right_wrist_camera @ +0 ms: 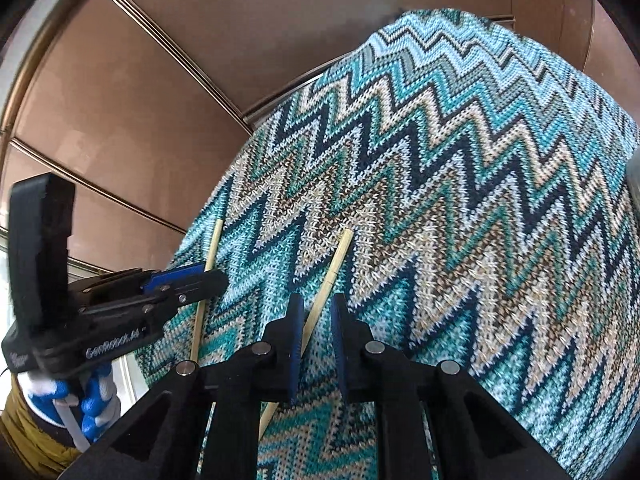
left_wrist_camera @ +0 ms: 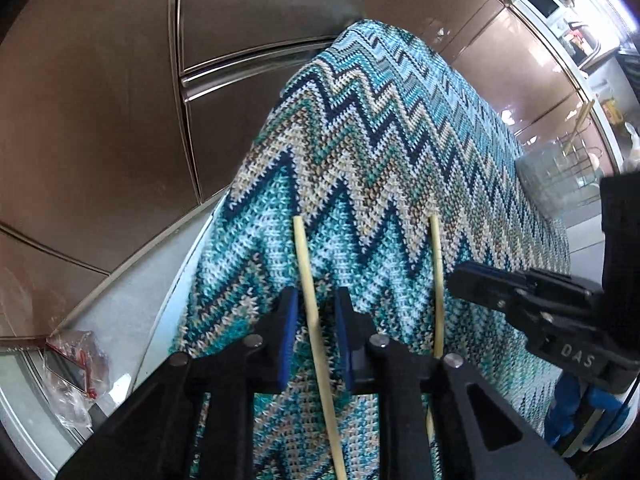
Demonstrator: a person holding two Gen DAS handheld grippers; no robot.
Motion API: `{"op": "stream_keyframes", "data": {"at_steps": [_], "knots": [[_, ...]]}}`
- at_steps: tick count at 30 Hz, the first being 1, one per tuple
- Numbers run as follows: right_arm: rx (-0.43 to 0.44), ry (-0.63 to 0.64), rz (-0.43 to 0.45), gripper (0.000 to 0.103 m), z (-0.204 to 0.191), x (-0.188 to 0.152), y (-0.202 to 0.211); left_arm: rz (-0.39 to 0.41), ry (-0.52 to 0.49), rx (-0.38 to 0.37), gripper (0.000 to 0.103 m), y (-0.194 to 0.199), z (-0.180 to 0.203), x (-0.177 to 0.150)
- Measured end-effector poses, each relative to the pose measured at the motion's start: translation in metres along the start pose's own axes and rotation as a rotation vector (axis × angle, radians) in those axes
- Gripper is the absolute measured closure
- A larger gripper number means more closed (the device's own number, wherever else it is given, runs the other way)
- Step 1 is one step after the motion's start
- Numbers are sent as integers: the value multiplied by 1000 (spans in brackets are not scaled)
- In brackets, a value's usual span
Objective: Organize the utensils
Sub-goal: 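Close the left tool on its chopstick while the right tool grips another chopstick, then carry the chopstick with the left tool while the right tool carries its chopstick to the holder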
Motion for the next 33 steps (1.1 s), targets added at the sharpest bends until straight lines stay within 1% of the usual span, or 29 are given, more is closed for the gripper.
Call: {"op": "stream_keyframes", "data": {"at_steps": [6, 11, 13, 16, 22, 23, 24, 26, 30, 33], "knots": [[-49, -2, -76, 90, -3, 11, -24, 10, -23, 18, 94, 0, -1, 0], [-68, -16, -82, 93, -4, 15, -30, 18, -38, 22, 95, 0, -1, -1], [-64, -25, -81, 94, -2, 20, -34, 19, -39, 29, 95, 0, 0, -1], [-52, -41, -70, 96, -4, 16, -31, 14, -26, 30, 96, 0, 0, -1], [-34, -43, -5, 97, -6, -6, 6, 27, 13, 9, 98, 4, -3, -2], [-34, -40, 7, 97, -6, -10, 13, 38, 16, -8, 98, 8, -4, -3], [-33, -35, 24, 97, -8, -13, 21, 54, 15, -26, 98, 13, -3, -5], [-37, -26, 54, 97, -9, -22, 35, 85, 10, -33, 98, 23, -1, -8], [-44, -16, 131, 97, -15, -38, 67, 151, -4, -80, 98, 49, 5, -18], [-55, -7, 189, 97, -27, -51, 89, 214, -30, -119, 98, 73, 11, -27]]}}
Point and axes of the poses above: each gripper's, at about its wrist camera, not at the fingertips, and y roughly against the way its jaws point, z to its right, x to its top, the point moved 2 cm from there along -y, roughly the way its jaws point, and after that the axes turned 13 degrees about y, right-handed, at the moved point
